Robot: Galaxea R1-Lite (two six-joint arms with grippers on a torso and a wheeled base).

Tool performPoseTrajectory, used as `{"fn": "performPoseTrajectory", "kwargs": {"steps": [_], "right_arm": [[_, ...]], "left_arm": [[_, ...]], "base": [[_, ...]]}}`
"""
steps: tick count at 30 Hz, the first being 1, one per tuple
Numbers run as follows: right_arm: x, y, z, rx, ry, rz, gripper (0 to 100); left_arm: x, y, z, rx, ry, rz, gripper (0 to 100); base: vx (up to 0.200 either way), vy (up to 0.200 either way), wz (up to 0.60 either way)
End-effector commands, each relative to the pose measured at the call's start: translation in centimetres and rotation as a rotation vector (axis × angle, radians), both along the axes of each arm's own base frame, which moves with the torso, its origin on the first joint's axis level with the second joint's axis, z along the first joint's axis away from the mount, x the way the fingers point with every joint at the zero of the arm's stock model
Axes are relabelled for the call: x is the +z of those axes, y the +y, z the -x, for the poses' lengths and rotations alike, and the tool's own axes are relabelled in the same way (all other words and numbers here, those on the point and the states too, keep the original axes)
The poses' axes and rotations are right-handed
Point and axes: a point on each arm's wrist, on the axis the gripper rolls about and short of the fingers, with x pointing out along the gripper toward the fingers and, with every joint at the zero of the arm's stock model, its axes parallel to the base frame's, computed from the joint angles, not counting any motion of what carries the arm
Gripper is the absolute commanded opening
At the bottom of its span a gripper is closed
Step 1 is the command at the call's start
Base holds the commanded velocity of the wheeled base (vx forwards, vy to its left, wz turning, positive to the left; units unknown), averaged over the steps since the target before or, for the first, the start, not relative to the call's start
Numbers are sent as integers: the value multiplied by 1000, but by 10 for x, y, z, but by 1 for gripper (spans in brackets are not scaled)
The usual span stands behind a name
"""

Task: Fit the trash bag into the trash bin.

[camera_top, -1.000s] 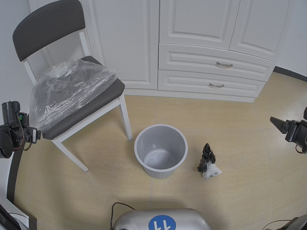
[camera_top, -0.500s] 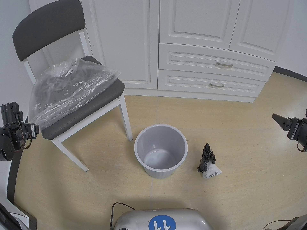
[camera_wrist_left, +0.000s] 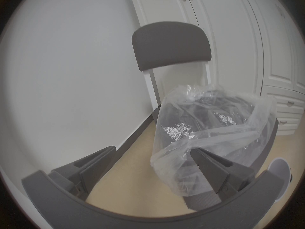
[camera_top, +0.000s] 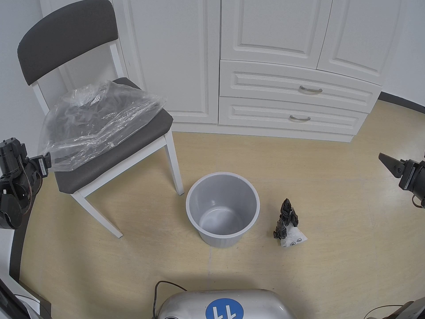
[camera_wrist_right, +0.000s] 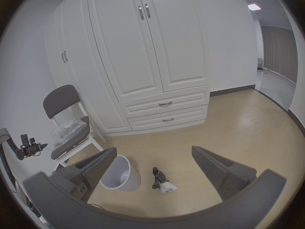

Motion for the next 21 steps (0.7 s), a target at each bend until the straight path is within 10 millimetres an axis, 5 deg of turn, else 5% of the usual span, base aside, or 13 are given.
{"fn": "performPoseTrajectory", "kwargs": {"steps": [1, 21], "right_arm": [[1, 0, 1, 0, -8, 0, 100], [3, 0, 1, -2, -17, -12, 100]], "left_arm": [[-15, 2, -12, -3, -13, 3, 100], [-45, 13, -19, -55, 36, 24, 100]], "base": [[0, 0, 0], [0, 0, 0]]}}
